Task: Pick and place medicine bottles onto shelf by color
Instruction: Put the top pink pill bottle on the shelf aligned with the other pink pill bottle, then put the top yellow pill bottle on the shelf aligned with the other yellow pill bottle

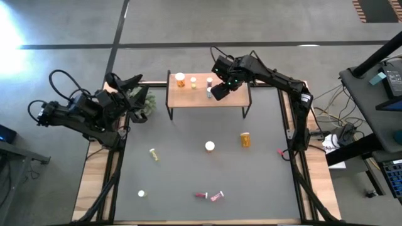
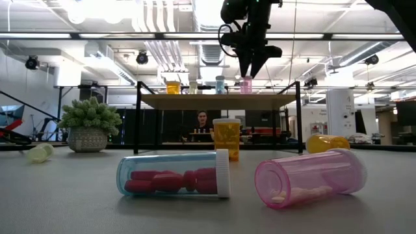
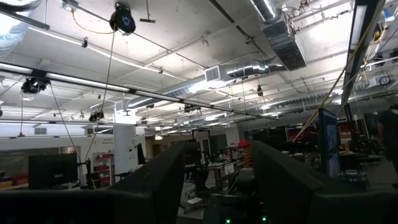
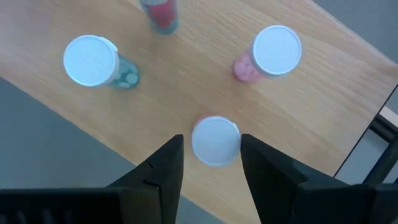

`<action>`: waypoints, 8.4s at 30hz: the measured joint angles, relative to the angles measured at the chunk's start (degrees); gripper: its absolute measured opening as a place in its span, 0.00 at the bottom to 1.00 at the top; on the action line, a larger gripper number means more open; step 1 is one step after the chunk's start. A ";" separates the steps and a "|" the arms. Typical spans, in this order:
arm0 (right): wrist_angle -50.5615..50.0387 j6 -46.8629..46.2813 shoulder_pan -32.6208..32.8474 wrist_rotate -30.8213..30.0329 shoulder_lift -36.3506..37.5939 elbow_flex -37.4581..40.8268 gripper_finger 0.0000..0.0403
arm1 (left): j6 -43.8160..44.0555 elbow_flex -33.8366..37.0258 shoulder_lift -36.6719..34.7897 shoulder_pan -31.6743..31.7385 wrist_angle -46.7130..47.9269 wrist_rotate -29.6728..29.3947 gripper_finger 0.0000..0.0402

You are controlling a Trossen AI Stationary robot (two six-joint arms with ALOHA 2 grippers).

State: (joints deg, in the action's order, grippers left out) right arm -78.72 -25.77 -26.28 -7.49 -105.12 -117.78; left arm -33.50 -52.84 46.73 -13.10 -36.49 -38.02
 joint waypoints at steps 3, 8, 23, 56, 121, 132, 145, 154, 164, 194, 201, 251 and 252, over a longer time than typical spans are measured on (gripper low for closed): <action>0.26 0.32 0.00 -0.02 0.00 0.00 0.41 | 0.00 0.00 0.00 0.00 0.00 0.00 0.42; 1.29 1.40 0.00 -2.03 0.38 0.02 0.46 | 0.02 0.00 0.07 0.00 0.00 0.00 0.42; -9.68 2.23 1.39 -2.37 1.30 -13.48 0.50 | 0.04 0.00 0.47 0.00 0.76 -0.31 0.42; -11.23 -2.04 22.04 -10.73 34.51 15.00 0.50 | 94.71 -17.08 26.65 -1.94 69.41 17.89 0.42; 4.50 2.47 22.01 -10.60 40.52 34.14 0.50 | 153.42 15.76 33.04 -4.48 84.64 27.02 0.40; 4.50 2.37 22.01 -10.60 40.52 34.14 0.50 | 152.61 15.15 33.04 -4.48 82.96 27.02 0.19; 4.52 2.38 22.01 -10.61 40.52 34.16 0.50 | 141.22 7.35 32.52 -4.48 80.02 13.34 0.21; 4.52 2.40 22.01 -10.62 40.52 34.18 0.50 | 118.73 -0.39 32.21 -4.48 73.77 -9.65 0.21; 4.50 2.78 21.99 -10.61 40.52 34.21 0.50 | 78.02 -1.33 32.21 -1.70 46.37 -25.63 0.21; 4.47 3.03 21.86 -14.32 40.59 34.23 0.50 | 40.54 -0.72 38.48 24.02 8.71 -1.04 0.21; 4.32 2.88 21.86 -14.67 40.59 34.23 0.50 | 40.46 -0.81 43.56 24.09 6.94 -0.91 0.21; 4.07 2.28 21.86 -14.65 40.59 34.23 0.50 | 36.39 3.45 50.22 24.16 -5.02 -14.99 0.21; 4.07 2.29 21.86 -14.67 40.59 34.23 0.50 | 35.88 3.44 50.22 24.23 -4.98 -15.04 0.21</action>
State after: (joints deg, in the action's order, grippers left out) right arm -74.65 -23.49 -4.43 -22.15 -64.53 -83.55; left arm 2.39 -49.40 96.95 11.12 -41.47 -53.06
